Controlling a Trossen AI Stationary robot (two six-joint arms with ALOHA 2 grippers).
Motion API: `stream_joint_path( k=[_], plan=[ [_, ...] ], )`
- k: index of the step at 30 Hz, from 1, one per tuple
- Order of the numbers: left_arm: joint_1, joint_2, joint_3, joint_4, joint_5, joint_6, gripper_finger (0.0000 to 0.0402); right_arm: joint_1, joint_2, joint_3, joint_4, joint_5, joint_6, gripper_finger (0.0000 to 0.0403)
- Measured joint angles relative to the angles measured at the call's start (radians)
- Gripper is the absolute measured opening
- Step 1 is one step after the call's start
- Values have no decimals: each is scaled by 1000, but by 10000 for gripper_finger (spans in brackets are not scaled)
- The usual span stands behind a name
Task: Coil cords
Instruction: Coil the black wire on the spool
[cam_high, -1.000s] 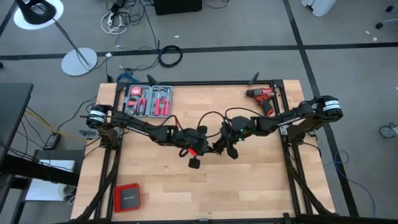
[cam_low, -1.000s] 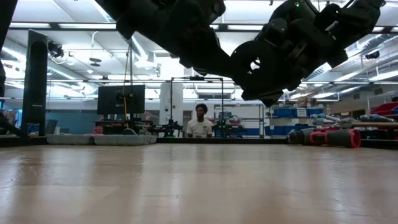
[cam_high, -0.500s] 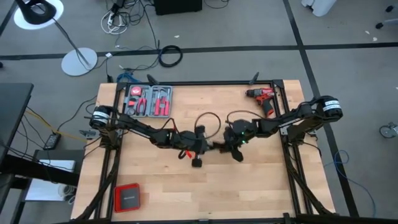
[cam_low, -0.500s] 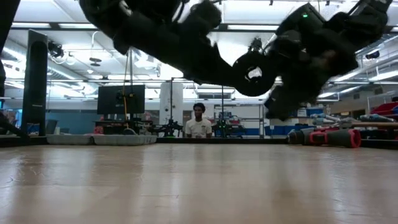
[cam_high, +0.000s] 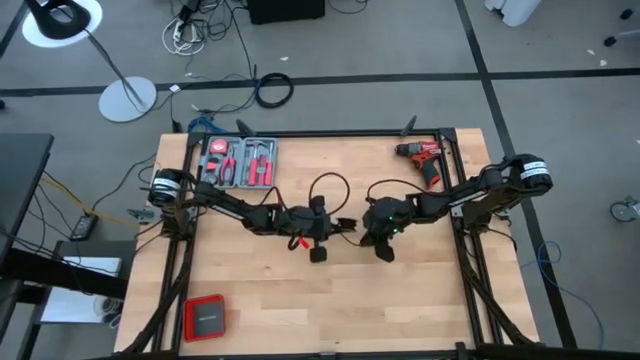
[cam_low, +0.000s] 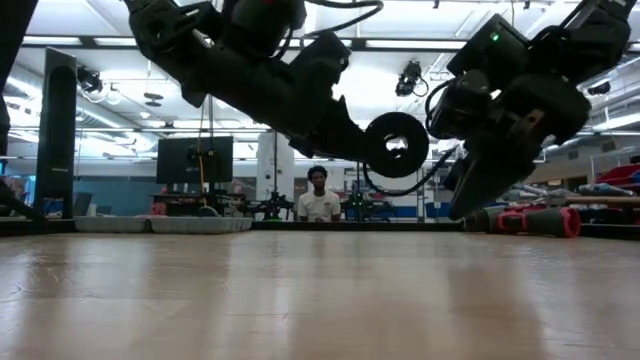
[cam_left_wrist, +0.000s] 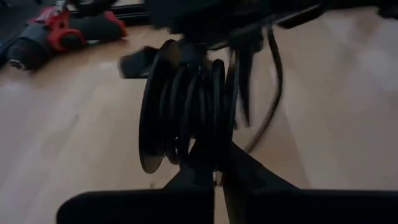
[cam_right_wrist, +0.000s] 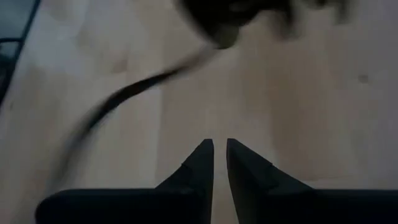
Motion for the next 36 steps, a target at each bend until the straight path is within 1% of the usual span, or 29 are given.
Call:
stream_joint_path(
  k=[4, 6, 9, 11, 12, 16, 18, 23, 26, 30, 34, 36],
  plan=[
    [7, 0, 0, -61, 1, -54, 10, -23, -10, 1, -1, 5, 30, 45],
    [6, 0, -1, -88, -2, -77, 10, -31, -18, 2, -31, 1, 57, 45],
    [-6, 0, 0, -123, -3, -83, 10, -42, -24, 1, -101, 11, 80, 45],
    [-10, 0, -1, -131, -5, -78, 10, -43, -34, 1, -100, 15, 78, 45],
    [-11, 0, 0, -128, -4, -72, 10, -42, -41, 2, -81, 32, 69, 45],
    [-12, 0, 0, -134, 44, -48, 10, -14, -79, 5, 3, 154, 12, 45],
    [-12, 0, 0, -141, 73, -48, 10, -8, -84, 5, 62, 177, -7, 45],
    [-13, 0, 0, -199, 88, -47, 10, -8, -90, 6, 93, 180, -18, 50],
    [-13, 0, 0, -210, 88, -46, 10, -2, -90, 6, 143, 159, -22, 55],
    [-13, 0, 0, -207, 88, -30, 10, 0, -90, 6, 202, 157, -24, 60],
    [-13, 0, 0, -207, 91, -25, 10, 0, -74, 25, 207, 200, -50, 58],
    [-13, 0, 0, -211, 94, -26, 10, 0, -69, 28, 216, 204, -59, 58]
  ],
)
